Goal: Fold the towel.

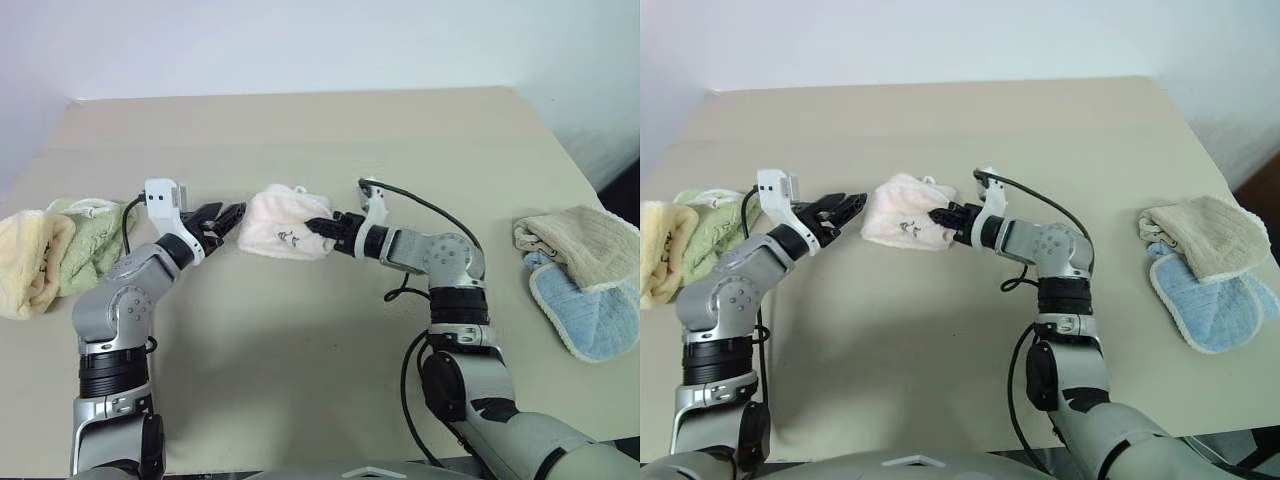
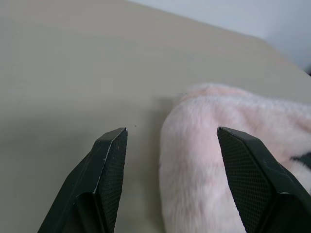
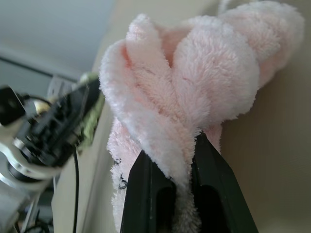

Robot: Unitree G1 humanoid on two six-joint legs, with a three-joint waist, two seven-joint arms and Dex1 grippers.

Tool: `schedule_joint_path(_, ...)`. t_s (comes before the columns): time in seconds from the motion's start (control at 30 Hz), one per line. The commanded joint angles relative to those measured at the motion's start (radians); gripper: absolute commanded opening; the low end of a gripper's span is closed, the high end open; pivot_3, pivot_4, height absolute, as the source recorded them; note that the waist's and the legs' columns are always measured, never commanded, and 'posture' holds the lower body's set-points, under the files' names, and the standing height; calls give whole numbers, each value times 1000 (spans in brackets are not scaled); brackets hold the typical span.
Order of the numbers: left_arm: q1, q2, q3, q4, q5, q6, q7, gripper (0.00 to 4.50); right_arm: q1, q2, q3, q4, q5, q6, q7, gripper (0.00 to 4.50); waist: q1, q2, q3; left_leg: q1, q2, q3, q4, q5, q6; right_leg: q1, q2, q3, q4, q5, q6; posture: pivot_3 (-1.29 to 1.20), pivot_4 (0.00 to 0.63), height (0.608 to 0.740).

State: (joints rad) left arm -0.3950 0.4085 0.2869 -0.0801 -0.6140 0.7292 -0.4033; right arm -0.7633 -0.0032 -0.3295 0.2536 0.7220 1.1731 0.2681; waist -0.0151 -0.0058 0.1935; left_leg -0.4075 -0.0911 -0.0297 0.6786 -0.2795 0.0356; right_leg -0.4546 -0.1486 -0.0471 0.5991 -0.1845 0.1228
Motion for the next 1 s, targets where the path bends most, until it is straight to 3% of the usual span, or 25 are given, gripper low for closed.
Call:
schedule_joint_path(0.03,-8,-3,-15,-12,9,-20,-9,3088,1,-41,-100,-138,69,7,-59,18,2,0,0,0,0,0,0,0,0,-1,0,0,0,0,0,0,150,728)
schedule_joint_path(0.17,-20,-14,-40,0,12,-20,-19,3088,-12,-168,-263,-251,138,34,-161,18,13,0,0,-1,-1,0,1,0,0,0,-1,0,0,0,0,0,150,728)
schedule_joint_path(0.4,-60,-44,-98,69,34,-40,-53,3088,45,-504,-542,-331,174,166,-310,18,29,0,0,-2,0,1,0,-2,5,0,-1,0,-1,0,0,0,150,728)
schedule_joint_path(0.6,-112,-80,-157,134,60,-62,-93,3088,103,-535,-725,-271,100,172,-486,18,25,0,0,1,1,3,3,-4,8,5,-1,1,-3,0,0,0,150,728)
schedule_joint_path(0.7,-134,-92,-176,158,70,-71,-112,3088,140,-511,-744,-291,64,175,-544,18,28,0,-1,1,1,3,4,-4,8,6,-1,1,-3,0,0,0,150,728)
schedule_joint_path(0.73,-137,-95,-179,161,73,-72,-115,3088,146,-505,-744,-304,63,178,-549,653,27,0,-1,1,1,3,4,-4,9,6,-1,1,-3,0,0,0,150,728)
schedule_joint_path(1.0,-133,-109,-187,160,85,-70,-124,3088,154,-497,-759,-389,86,195,-550,3241,28,1,-1,1,0,3,4,-5,10,6,-1,1,-3,1,1,0,150,728)
